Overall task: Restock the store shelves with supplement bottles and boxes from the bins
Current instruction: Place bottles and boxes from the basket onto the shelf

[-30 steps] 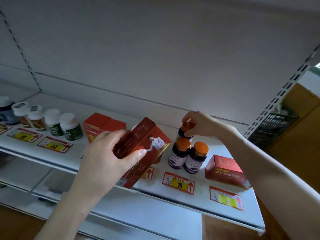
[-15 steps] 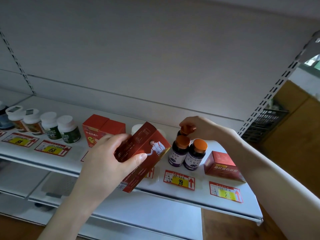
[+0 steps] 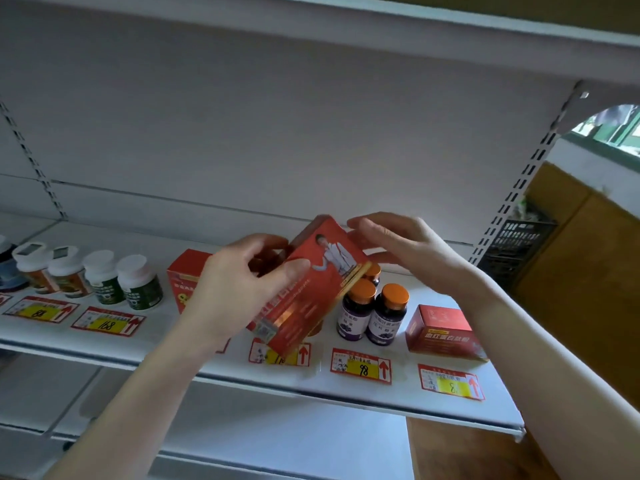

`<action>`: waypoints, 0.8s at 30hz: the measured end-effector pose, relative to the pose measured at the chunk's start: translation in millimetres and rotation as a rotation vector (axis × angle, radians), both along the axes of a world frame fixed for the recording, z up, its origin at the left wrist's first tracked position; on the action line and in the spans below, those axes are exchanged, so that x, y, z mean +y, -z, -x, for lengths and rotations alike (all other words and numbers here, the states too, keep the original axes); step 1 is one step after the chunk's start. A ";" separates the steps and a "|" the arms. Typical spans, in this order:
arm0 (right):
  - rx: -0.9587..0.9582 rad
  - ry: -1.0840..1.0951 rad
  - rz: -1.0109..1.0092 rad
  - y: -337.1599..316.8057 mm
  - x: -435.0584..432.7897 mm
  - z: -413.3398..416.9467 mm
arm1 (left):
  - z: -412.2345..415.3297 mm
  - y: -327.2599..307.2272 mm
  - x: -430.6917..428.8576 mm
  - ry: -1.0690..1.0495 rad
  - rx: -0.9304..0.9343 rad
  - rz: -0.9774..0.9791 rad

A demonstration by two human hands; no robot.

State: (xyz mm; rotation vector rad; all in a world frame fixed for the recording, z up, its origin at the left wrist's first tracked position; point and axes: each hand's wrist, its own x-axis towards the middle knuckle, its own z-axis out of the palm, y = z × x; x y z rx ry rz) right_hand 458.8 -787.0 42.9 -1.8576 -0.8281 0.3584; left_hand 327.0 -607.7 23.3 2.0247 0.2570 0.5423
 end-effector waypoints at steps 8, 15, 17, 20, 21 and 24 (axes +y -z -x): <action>0.030 0.133 -0.102 8.1 -13.9 16.7 | -13.9 -5.2 8.6 0.061 -0.060 0.244; 0.173 0.296 -0.322 21.9 -39.5 31.6 | 9.7 18.2 -3.5 0.101 -0.112 0.412; 0.192 0.335 -0.381 27.2 -45.4 38.4 | 11.8 21.9 -12.5 0.172 -0.097 0.368; 0.216 0.373 -0.413 32.7 -58.4 48.7 | 6.6 25.4 -18.5 0.200 -0.100 0.290; 0.214 0.379 -0.381 33.9 -63.7 50.9 | 5.4 25.8 -21.0 0.211 -0.091 0.286; 0.196 0.421 -0.282 33.1 -80.1 52.7 | 1.2 26.7 -30.6 0.238 -0.080 0.211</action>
